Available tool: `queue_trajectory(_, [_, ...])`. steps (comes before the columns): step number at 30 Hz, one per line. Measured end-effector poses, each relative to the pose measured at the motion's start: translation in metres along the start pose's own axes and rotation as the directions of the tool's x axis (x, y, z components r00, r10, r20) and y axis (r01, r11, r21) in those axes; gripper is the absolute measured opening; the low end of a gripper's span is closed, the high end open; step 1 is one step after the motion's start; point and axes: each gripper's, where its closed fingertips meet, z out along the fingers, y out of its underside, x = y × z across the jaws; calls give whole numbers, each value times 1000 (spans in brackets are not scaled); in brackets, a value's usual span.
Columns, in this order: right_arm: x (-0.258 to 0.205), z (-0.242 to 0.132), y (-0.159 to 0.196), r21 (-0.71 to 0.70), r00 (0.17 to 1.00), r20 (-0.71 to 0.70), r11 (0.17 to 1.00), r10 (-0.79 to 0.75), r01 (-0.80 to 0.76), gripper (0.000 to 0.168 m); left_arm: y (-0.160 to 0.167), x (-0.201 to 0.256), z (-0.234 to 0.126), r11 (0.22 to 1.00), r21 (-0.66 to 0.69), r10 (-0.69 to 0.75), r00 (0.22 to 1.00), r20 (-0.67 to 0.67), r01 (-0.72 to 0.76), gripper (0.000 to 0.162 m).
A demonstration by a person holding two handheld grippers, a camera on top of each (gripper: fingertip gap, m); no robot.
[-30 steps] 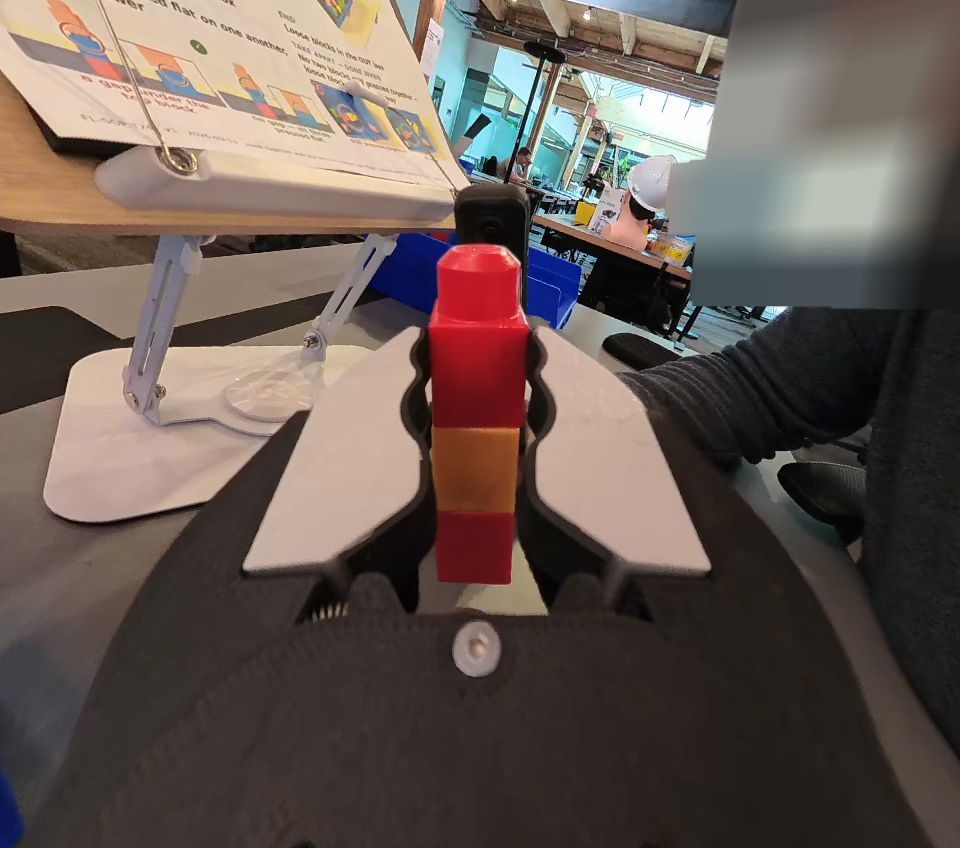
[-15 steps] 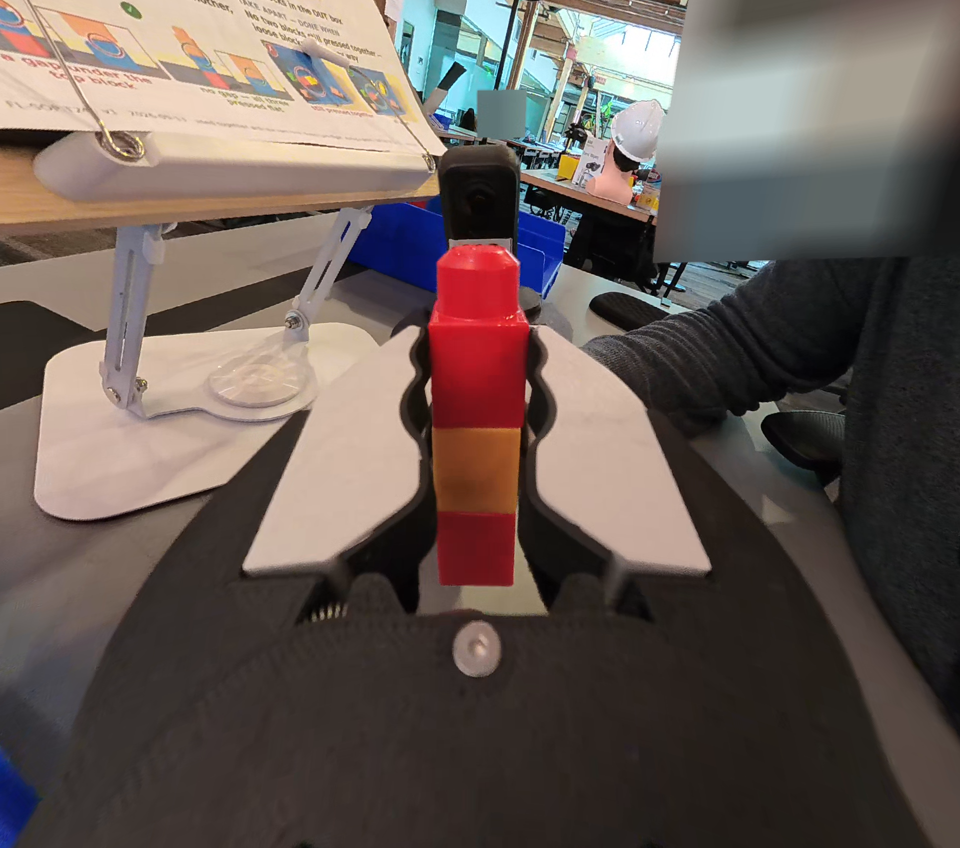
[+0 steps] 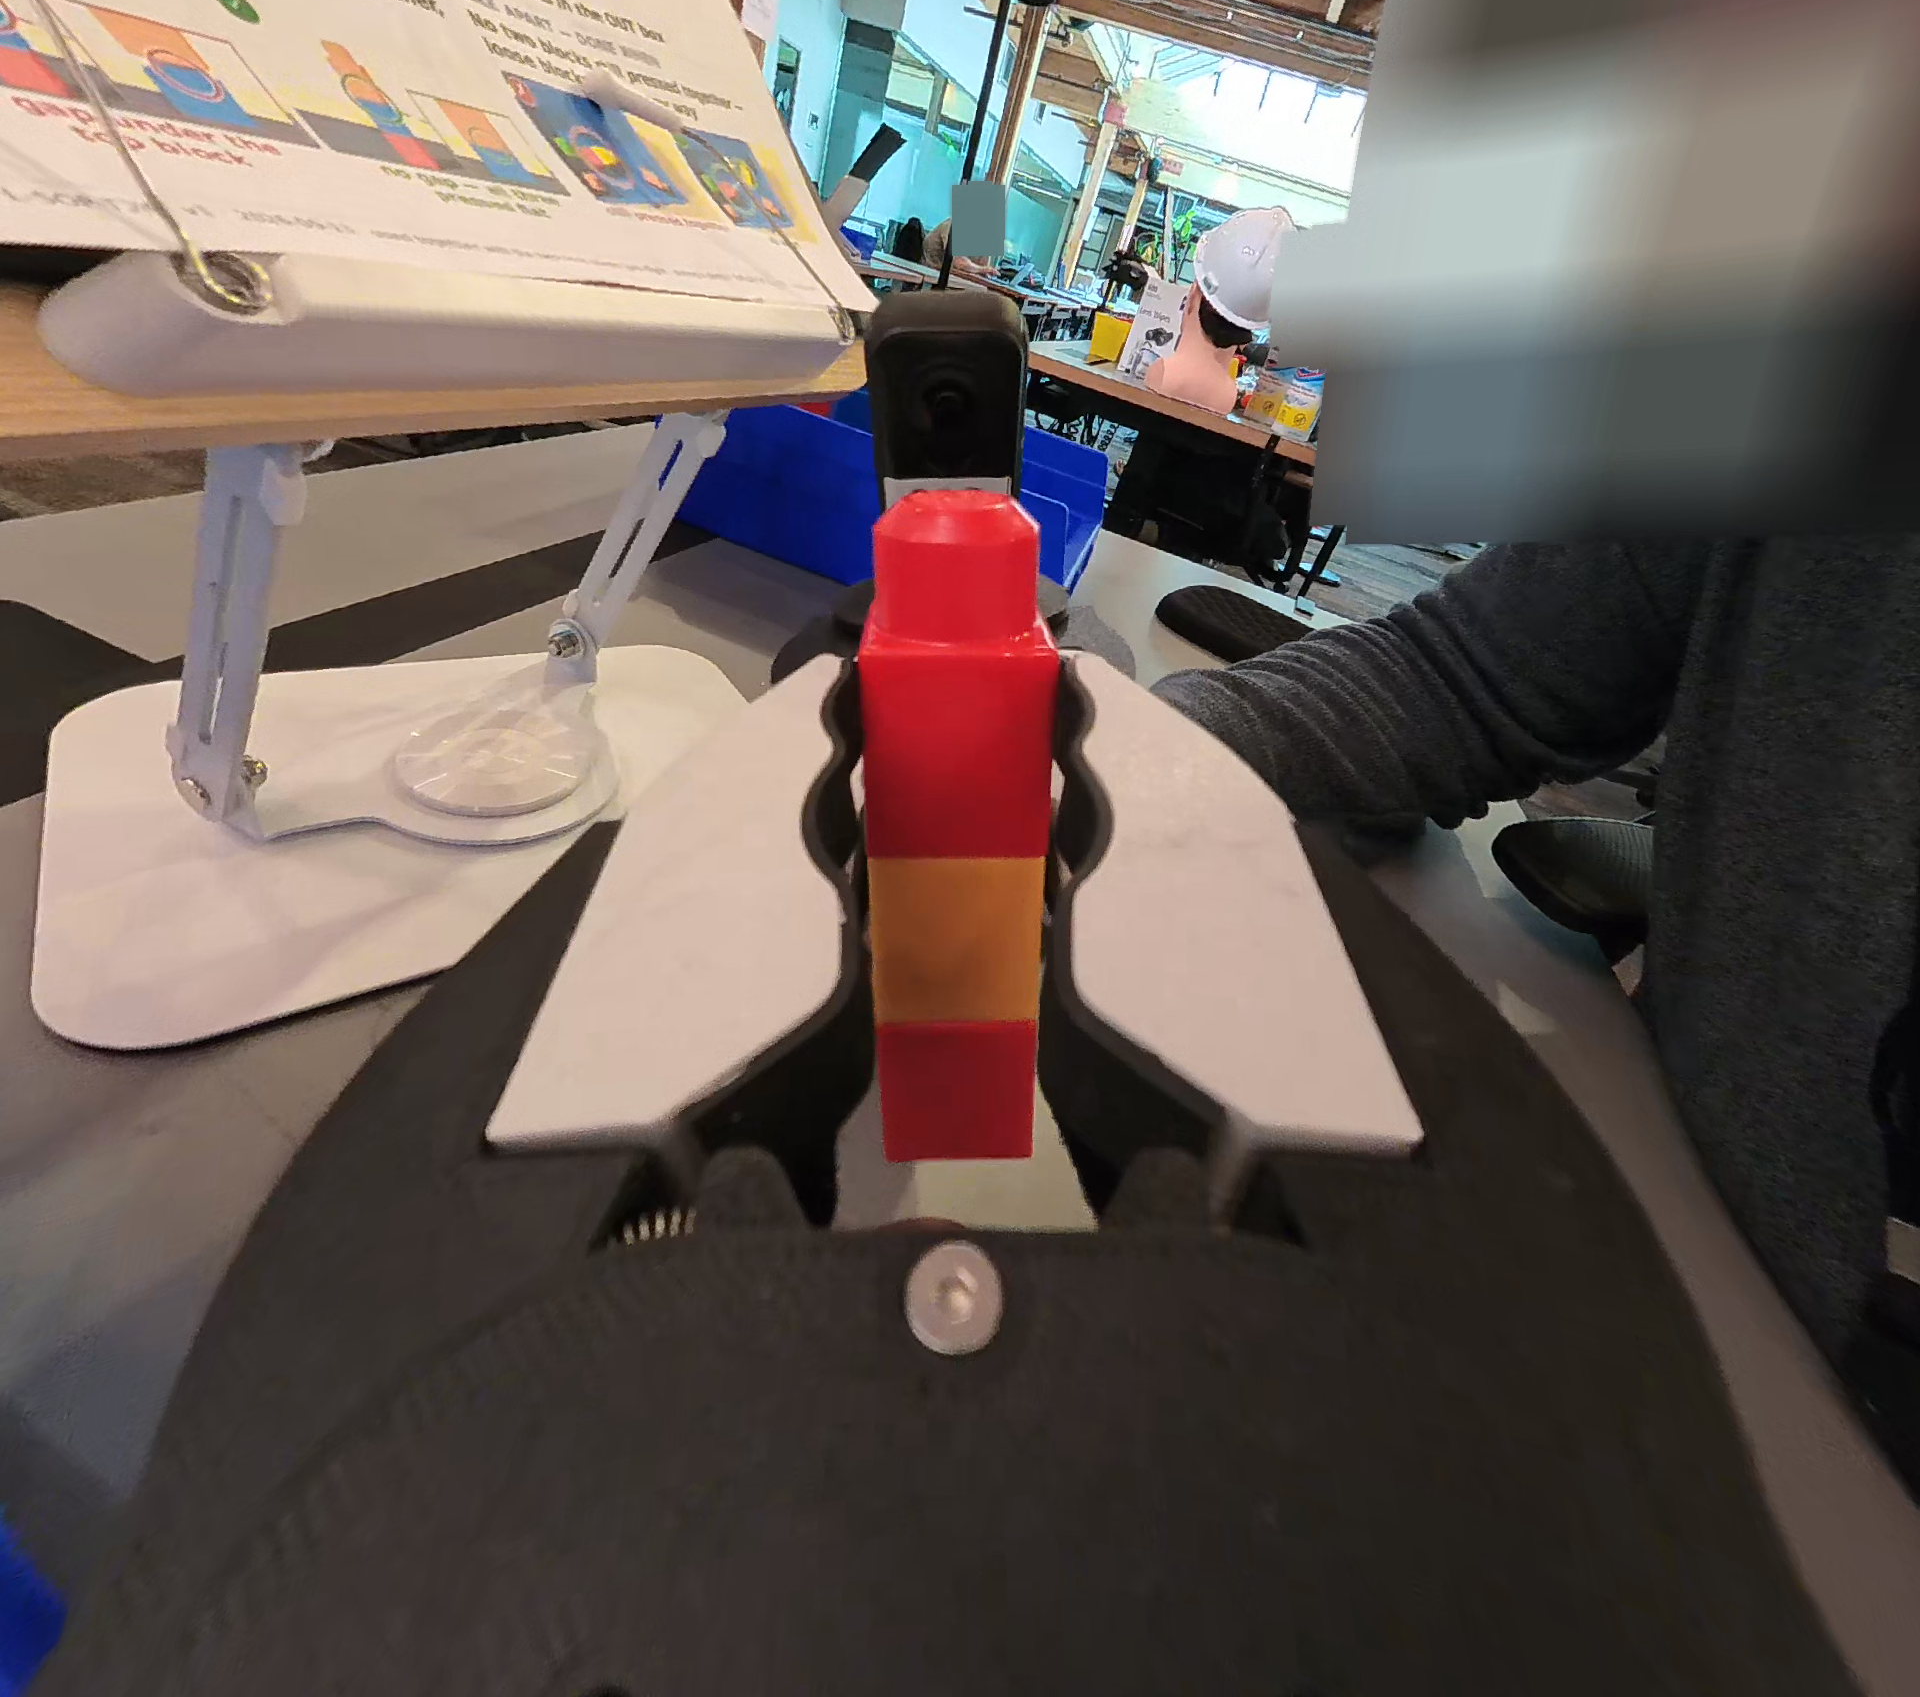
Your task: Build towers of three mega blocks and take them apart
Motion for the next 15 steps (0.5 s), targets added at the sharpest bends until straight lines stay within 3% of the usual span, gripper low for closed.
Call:
queue_trajectory(3, [3,-5,-8,67,1000,3,997,24,-24,36,-2,-3,-2,999,13,-40,999,5,39,36])
queue_trajectory(5, [6,-9,-13,105,999,-6,994,43,-43,36,5,-6,-2,997,-21,-69,997,24,70,51])
queue_trajectory(9, [9,-12,-15,129,998,-13,990,62,-60,36,23,-7,4,992,-73,-97,993,68,102,62])
queue_trajectory(15, [12,-14,-18,151,997,-23,986,70,-66,36,38,-14,2,982,-141,-111,988,109,126,63])
